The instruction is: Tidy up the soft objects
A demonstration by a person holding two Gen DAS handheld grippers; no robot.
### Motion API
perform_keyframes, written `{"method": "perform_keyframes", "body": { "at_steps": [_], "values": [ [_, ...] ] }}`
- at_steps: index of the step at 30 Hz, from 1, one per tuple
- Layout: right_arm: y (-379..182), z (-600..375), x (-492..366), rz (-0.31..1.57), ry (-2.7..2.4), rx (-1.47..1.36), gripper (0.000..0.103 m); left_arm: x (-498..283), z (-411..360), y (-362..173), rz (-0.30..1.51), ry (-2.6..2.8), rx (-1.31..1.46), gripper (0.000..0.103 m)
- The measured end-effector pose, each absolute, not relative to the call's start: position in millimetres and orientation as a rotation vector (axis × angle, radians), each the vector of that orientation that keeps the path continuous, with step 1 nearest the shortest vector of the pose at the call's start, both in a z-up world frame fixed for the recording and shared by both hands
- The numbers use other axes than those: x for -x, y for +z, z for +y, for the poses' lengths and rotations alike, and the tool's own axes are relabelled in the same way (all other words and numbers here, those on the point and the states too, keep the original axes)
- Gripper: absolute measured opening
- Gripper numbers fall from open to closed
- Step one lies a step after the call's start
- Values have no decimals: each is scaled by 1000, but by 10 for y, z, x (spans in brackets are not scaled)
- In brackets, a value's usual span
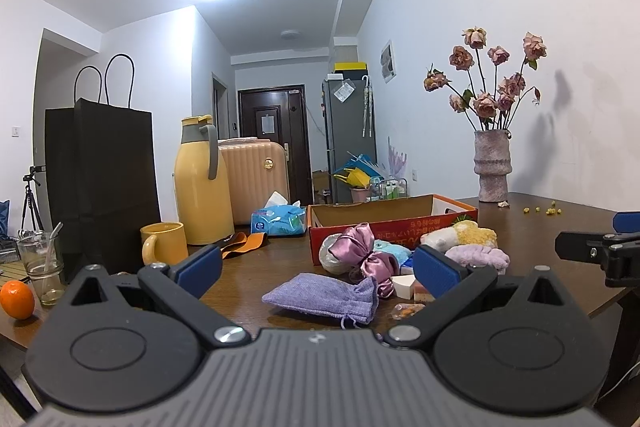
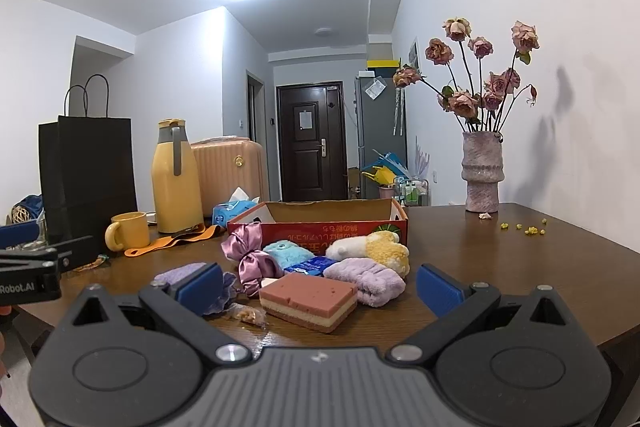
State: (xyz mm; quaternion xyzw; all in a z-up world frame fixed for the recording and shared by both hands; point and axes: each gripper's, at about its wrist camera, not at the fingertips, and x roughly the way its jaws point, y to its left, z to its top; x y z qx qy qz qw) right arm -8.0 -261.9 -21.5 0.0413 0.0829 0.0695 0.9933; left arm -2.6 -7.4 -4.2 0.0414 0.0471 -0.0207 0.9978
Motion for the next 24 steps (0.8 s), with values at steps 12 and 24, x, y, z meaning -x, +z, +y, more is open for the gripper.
{"method": "perform_keyframes", "body": {
  "at_steps": [12, 24],
  "values": [
    [-407, -2569, -77, 169, 96, -70, 103, -231, -87, -150, 184, -59, -46, 103],
    [-604, -2634, -982, 382, 96, -146, 103, -1288, -345, -164, 315, -316, 20, 92]
  ]
}}
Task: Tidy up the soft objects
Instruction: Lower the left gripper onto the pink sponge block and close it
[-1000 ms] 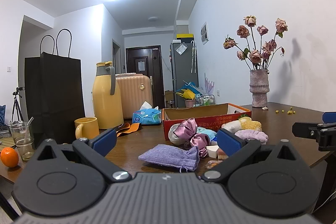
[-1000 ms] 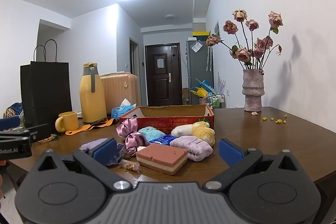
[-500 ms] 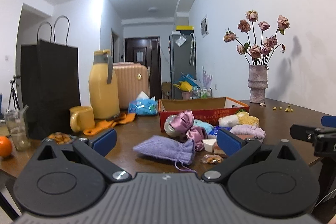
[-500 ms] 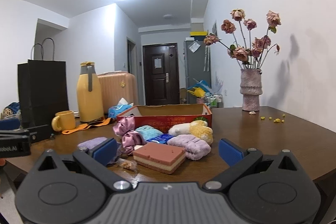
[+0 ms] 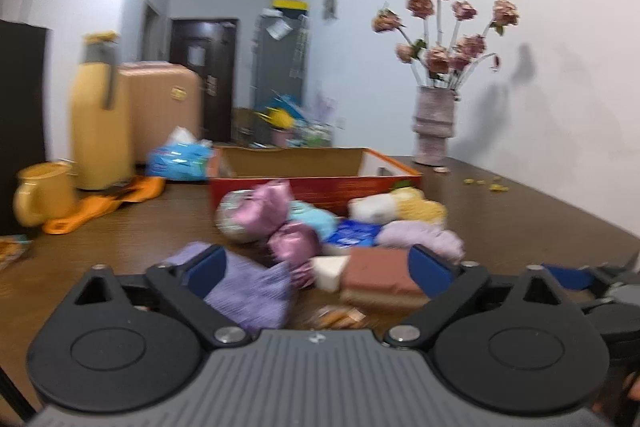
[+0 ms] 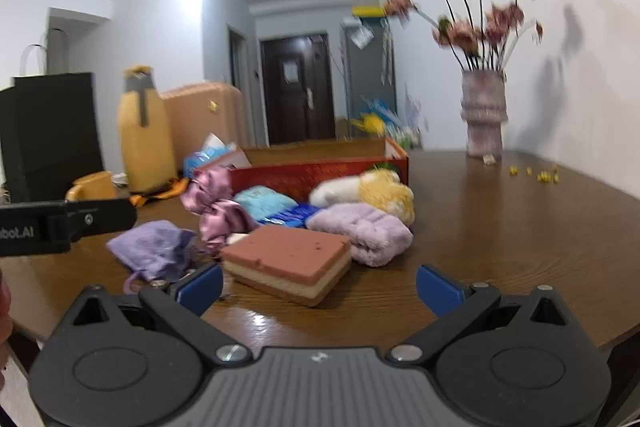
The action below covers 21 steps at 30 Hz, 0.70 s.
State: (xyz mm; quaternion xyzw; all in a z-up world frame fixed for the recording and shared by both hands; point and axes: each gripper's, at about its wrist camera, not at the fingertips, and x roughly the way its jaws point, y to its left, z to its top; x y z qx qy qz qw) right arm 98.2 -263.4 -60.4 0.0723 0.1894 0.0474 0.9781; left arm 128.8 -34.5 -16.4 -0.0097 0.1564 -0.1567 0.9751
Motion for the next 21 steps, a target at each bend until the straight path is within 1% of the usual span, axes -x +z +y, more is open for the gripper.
{"method": "perform_keyframes", "body": {
  "at_steps": [2, 5, 7, 8, 10, 11, 12, 13, 14, 15, 16, 18, 21],
  "values": [
    [-607, -2692, -1163, 429, 95, -190, 101, -1561, -424, -148, 389, -351, 63, 82],
    [-635, -2785, -1373, 457, 103, -264, 89, -1922, -525, -151, 496, -401, 138, 70],
    [-658, -2852, -1506, 479, 123, -322, 76, -2117, -589, -189, 546, -421, 164, 65],
    [-673, -2883, -1568, 493, 130, -348, 74, -2206, -613, -215, 574, -423, 174, 63],
    [-711, -2940, -1676, 530, 150, -409, 68, -2383, -648, -290, 636, -415, 193, 62],
    [-726, -2960, -1717, 541, 158, -432, 66, -2451, -652, -328, 671, -414, 213, 56],
    [-747, -2980, -1752, 553, 168, -456, 62, -2501, -659, -355, 705, -421, 232, 51],
    [-765, -2993, -1777, 560, 174, -473, 56, -2537, -660, -379, 741, -436, 257, 44],
    [-781, -3001, -1798, 566, 183, -485, 52, -2566, -665, -404, 779, -450, 284, 40],
    [-795, -3002, -1813, 572, 192, -490, 44, -2580, -669, -427, 813, -459, 308, 36],
    [-808, -3006, -1819, 575, 198, -494, 40, -2574, -668, -440, 839, -467, 327, 33],
    [-808, -3030, -1788, 566, 192, -489, 38, -2526, -666, -446, 859, -458, 356, 31],
    [-766, -3145, -1707, 548, 194, -488, 36, -2402, -692, -406, 893, -489, 392, 32]
  ]
}}
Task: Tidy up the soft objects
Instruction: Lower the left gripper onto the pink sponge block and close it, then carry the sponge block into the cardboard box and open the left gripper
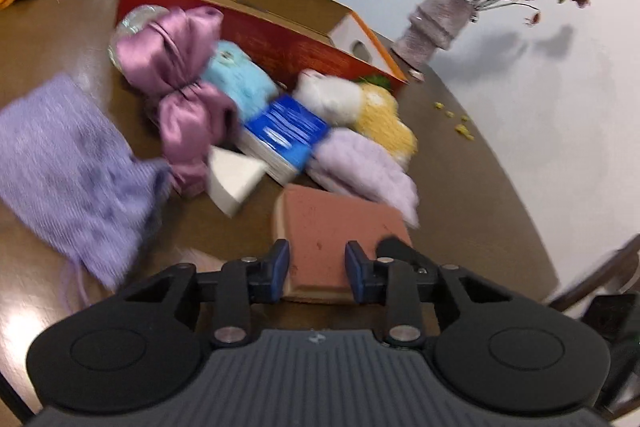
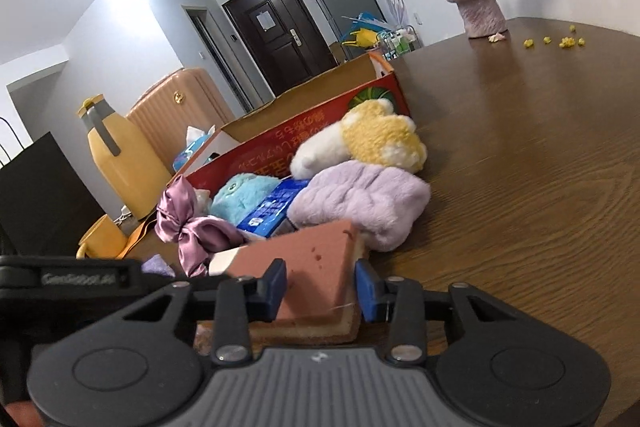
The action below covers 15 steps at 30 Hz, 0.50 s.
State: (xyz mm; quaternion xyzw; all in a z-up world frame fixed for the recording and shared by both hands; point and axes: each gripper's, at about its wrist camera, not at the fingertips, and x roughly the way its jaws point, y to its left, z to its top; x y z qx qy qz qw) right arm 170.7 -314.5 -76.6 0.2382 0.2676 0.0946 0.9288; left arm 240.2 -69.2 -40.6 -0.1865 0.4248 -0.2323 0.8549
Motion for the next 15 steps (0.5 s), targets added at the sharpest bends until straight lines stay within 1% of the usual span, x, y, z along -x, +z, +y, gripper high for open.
{"method": "perform_keyframes", "body": {
  "at_steps": [3, 4, 5, 9, 10, 11, 12, 13, 15],
  "values": [
    [-757, -3276, -1669, 566, 224, -488, 36, -2289, -770, -381, 880, -486, 375, 37],
    [-766, -3316, -1655, 563, 218, -492, 37, -2285, -794, -383, 878, -473, 369, 43],
    [-775, -3344, -1651, 564, 213, -491, 37, -2294, -815, -390, 877, -453, 366, 44],
    [-834, -3421, -1696, 592, 240, -509, 38, -2332, -873, -411, 855, -402, 354, 44],
    [-845, -3438, -1708, 598, 249, -522, 38, -2339, -886, -418, 860, -401, 353, 42],
    [-853, -3450, -1713, 603, 257, -532, 38, -2342, -895, -423, 867, -406, 357, 33],
    [-853, -3458, -1718, 606, 264, -536, 35, -2341, -907, -427, 875, -419, 360, 30],
    [-840, -3463, -1712, 602, 273, -536, 28, -2329, -923, -426, 879, -419, 357, 27],
    [-781, -3436, -1671, 591, 267, -509, 27, -2285, -936, -399, 876, -429, 346, 26]
  ]
}}
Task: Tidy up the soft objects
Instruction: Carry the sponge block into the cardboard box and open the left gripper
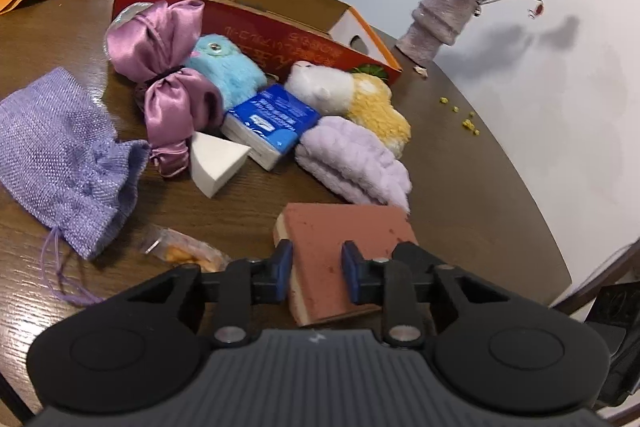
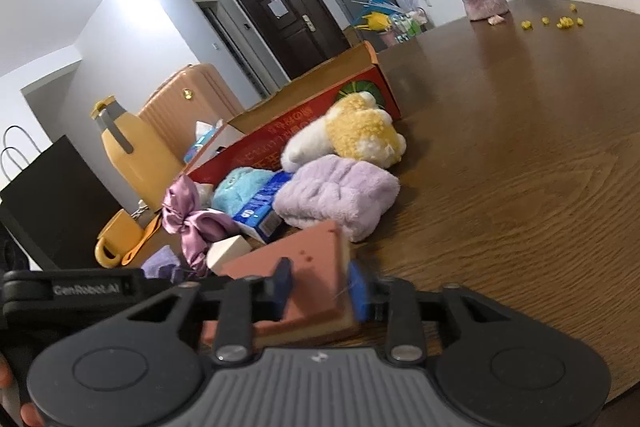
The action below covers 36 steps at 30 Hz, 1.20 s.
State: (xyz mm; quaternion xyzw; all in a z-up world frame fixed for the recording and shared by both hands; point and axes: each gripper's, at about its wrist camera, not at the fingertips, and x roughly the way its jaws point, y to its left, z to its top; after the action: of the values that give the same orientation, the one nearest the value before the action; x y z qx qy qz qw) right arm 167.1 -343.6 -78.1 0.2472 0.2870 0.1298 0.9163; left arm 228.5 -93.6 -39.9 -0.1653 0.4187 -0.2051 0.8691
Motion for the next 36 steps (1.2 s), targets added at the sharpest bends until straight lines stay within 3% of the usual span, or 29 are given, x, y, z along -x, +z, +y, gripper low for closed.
{"method": "perform_keyframes", "body": {
  "at_steps": [7, 12, 17, 26, 31, 36],
  "values": [
    [-128, -3412, -1752, 418, 295, -390, 26, -2329, -905, 168, 688, -473, 357, 26],
    [335, -3512, -2666, 365, 297, -360, 25, -3306, -1029, 548, 678, -490, 383, 25],
    [621, -3635, -3942, 432, 278, -403, 24, -4611, -1128, 794, 719, -490, 406, 26],
    [128, -3542, -5633, 667, 184, -343, 24, -6229, -1359, 101, 922, -386, 405, 25],
    [-122, -3475, -5933, 766, 136, -306, 24, -6475, -1464, -195, 980, -350, 363, 26],
    [-57, -3394, -5829, 714, 66, -200, 26, -6412, -1525, -183, 964, -354, 272, 34]
  ]
}}
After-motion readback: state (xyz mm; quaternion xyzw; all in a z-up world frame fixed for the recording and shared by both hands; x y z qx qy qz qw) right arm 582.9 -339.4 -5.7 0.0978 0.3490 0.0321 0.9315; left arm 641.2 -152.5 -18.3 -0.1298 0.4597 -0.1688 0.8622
